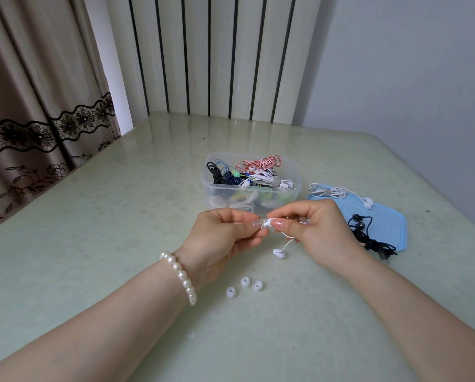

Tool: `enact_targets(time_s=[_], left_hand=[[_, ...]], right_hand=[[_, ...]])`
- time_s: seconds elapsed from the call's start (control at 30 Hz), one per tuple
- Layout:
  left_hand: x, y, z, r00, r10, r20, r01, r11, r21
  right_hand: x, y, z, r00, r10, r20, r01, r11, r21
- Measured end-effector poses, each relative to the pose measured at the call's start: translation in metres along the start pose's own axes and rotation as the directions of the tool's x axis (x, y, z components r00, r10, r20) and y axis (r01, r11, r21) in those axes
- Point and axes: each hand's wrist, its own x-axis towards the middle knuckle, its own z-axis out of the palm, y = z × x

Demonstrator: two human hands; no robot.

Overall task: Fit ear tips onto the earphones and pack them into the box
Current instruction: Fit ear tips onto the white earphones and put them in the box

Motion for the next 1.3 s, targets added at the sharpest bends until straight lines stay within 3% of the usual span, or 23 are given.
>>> enact_targets(time_s=[0.4, 0.93, 1.3], left_hand=[[0.000, -0.001, 0.000, 1.000, 0.013, -0.003, -0.013, 1.000, 0.017], [-0.002, 0.000, 0.002, 0.999, 0.048, 0.023, -0.050, 0.994, 0.097], [-0.003, 0.000, 0.002, 0.999, 0.034, 0.040, -0.038, 0.994, 0.100]], right_hand=[[-0.001, 0.000, -0.001, 1.000, 0.003, 0.001, -0.003, 1.000, -0.009], [0.001, 0.009, 0.000, 0.999, 0.005, -0.032, -0.010, 0.989, -0.148], [0.001, 0.013, 0.004, 0.996, 0.009, -0.088, -0.020, 0.992, -0.128]])
